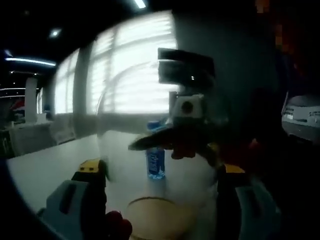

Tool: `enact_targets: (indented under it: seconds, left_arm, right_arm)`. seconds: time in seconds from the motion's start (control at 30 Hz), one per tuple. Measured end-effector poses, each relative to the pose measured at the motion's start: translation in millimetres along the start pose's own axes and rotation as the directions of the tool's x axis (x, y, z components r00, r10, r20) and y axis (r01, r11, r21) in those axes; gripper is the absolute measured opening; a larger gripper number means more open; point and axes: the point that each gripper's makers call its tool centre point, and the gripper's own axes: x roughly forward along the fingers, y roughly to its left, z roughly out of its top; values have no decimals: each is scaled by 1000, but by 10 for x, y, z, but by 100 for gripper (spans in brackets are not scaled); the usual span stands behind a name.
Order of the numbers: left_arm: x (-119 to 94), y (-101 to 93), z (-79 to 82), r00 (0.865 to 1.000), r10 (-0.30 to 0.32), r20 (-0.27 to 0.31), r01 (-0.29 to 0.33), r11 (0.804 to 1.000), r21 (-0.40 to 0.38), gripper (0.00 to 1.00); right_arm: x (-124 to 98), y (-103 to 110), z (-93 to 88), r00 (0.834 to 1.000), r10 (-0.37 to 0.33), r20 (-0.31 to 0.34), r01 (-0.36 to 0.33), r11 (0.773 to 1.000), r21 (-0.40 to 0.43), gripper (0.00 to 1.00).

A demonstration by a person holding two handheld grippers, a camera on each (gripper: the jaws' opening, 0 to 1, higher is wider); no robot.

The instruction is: Open the cover put in the Mizone put the cover back on

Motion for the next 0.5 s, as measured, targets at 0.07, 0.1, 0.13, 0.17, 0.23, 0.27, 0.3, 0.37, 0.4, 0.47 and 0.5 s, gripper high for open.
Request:
enact_targets:
  seconds: [0.07,0.1,0.13,0.17,0.23,0.27,0.3,0.37,0.4,0.47,0.5]
  left_arm:
    - [3,-8,-4,1000,8,-17,-8,1000,3,79]
    - [2,-15,-10,1000,10,-28,-10,1000,5,79]
    - [0,-24,-18,999,12,-39,-12,1000,9,79]
    - [-2,-33,-18,999,13,-49,-12,1000,18,79]
    - [-6,-43,-4,999,12,-43,-11,1000,21,80]
    - [-5,-52,5,999,11,-44,-10,1000,22,80]
    - [-7,-57,2,999,12,-49,-11,1000,18,80]
    - [-19,-68,-45,996,18,-86,-18,1000,5,80]
    - [-20,-77,-75,994,22,-108,-22,1000,2,80]
    - [-23,-97,-124,990,26,-139,-25,1000,10,80]
    - [-25,-104,-146,988,28,-154,-26,999,18,80]
  right_arm:
    - [-2,7,-1,1000,0,-2,0,1000,-5,90]
    - [0,12,-4,1000,1,-7,-1,1000,-9,90]
    - [2,20,-9,1000,1,-11,-1,1000,-12,90]
    - [2,34,-14,1000,0,-15,0,1000,-17,90]
    - [-4,50,-19,1000,-5,-27,4,1000,-19,90]
    - [-6,52,-22,999,-4,-32,3,1000,-18,90]
    - [-5,54,-25,999,-3,-33,2,1000,-15,90]
    - [5,72,-42,999,4,-44,-4,1000,-9,90]
    - [12,81,-55,999,6,-53,-7,1000,-10,90]
    - [18,105,-93,997,7,-82,-9,1000,-26,90]
    - [17,115,-112,995,4,-99,-8,999,-38,90]
